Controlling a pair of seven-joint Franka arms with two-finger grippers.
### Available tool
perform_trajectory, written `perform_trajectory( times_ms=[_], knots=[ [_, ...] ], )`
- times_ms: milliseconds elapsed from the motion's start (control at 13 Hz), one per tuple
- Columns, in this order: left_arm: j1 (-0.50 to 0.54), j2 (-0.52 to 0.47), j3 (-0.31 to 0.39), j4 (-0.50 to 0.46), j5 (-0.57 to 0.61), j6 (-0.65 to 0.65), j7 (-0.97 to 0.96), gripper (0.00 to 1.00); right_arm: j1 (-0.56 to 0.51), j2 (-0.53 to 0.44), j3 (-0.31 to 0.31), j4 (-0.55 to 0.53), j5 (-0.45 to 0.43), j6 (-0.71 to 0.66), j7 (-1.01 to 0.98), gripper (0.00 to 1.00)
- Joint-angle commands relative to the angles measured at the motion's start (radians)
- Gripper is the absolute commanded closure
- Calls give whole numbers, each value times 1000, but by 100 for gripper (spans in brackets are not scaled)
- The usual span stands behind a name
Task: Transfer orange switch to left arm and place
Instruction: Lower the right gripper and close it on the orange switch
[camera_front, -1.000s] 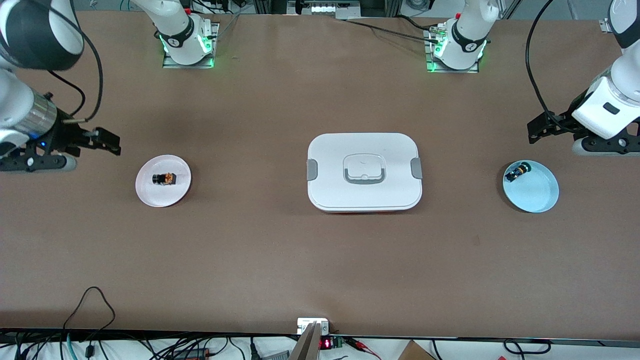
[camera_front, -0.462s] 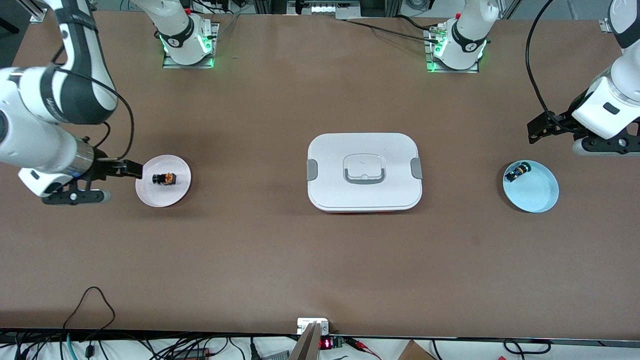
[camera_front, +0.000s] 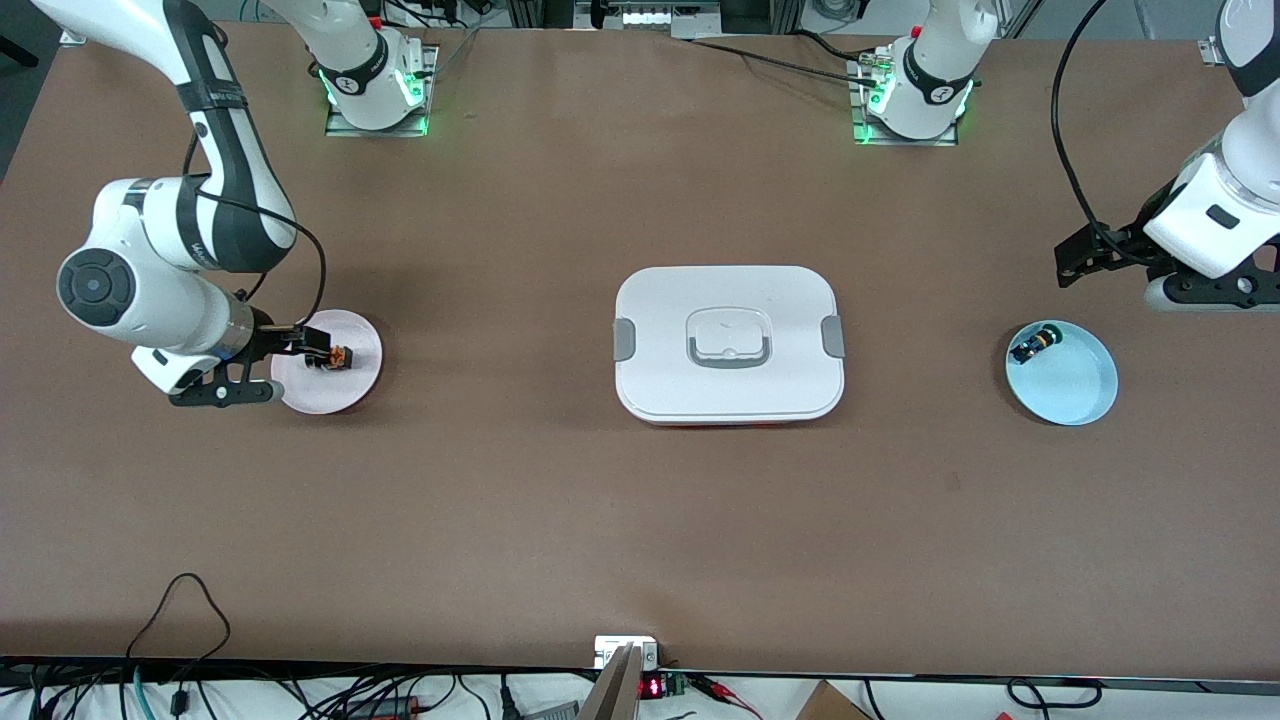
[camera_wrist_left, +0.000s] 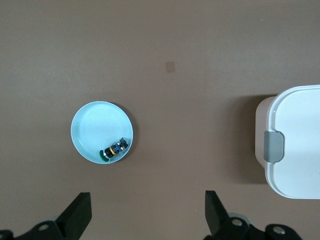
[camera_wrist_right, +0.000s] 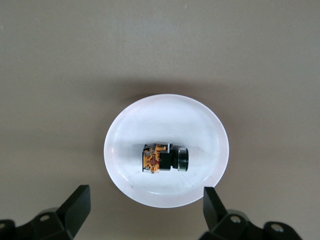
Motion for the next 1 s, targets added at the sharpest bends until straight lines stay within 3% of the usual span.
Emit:
perform_trajectory(
  times_ms=[0, 923],
  knots=[
    [4, -1, -2, 13, -11, -10, -9, 0, -1, 32, -2, -25, -2, 70, -5, 0],
    [4, 1, -2, 13, -11, -10, -9, 0, -10, 109, -4, -144, -88, 296, -16, 0]
  ],
)
